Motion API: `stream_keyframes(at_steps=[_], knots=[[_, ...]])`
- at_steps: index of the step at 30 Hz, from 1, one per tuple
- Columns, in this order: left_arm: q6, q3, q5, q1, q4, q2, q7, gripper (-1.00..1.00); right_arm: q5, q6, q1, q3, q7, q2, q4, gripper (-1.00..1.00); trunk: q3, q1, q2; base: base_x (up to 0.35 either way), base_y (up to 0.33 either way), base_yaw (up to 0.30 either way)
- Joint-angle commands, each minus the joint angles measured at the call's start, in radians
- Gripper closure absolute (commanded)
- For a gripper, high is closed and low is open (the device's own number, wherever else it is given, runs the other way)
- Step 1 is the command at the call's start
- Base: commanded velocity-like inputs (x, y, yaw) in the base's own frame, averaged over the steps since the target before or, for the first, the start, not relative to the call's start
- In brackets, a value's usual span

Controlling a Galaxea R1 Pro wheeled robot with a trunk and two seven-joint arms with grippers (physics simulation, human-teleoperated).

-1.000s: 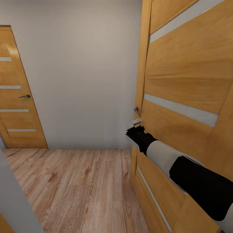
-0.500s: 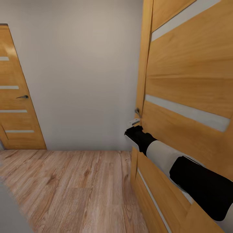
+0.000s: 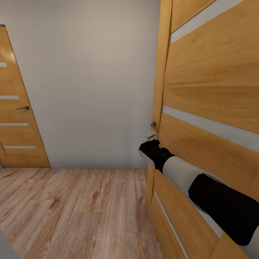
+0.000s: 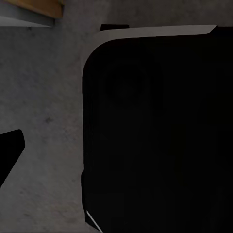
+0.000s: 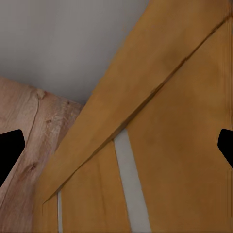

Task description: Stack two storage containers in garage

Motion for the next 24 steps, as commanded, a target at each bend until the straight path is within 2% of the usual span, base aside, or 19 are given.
stream_keyframes(at_steps=[1,4,9,22,23,24], knots=[[-0.002,0.001,0.001,0.000,-0.001,0.000,0.001,-1.00,-0.009,0.003,-0.001,0.007,-0.014,0.000,0.004,-1.00,-0.001,0.000,-0.001,0.002,0.000,0.000],[-0.002,0.001,0.001,0.000,-0.001,0.000,0.001,-1.00,-0.010,0.001,-0.001,0.001,-0.048,0.000,0.039,-1.00,-0.001,0.000,-0.001,0.000,0.000,0.000],[-0.002,0.002,0.001,0.000,-0.001,0.001,0.001,-1.00,-0.010,0.001,-0.001,-0.003,-0.063,0.000,0.100,-1.00,-0.001,0.000,-0.001,0.000,0.000,0.000],[-0.002,0.002,0.001,0.000,-0.001,0.001,0.001,-1.00,-0.012,0.000,-0.001,-0.005,-0.090,0.000,0.107,-1.00,-0.001,0.000,-0.001,0.000,0.000,0.000],[-0.003,0.002,0.001,0.000,-0.001,0.001,0.001,-1.00,-0.012,0.000,-0.001,-0.005,-0.091,-0.004,0.107,-1.00,-0.001,0.000,-0.001,0.000,0.000,0.000],[-0.003,0.002,0.001,0.000,-0.001,0.000,0.001,-1.00,-0.012,0.000,-0.001,-0.005,-0.091,-0.019,0.107,-1.00,-0.001,0.000,-0.001,0.000,0.000,0.000]])
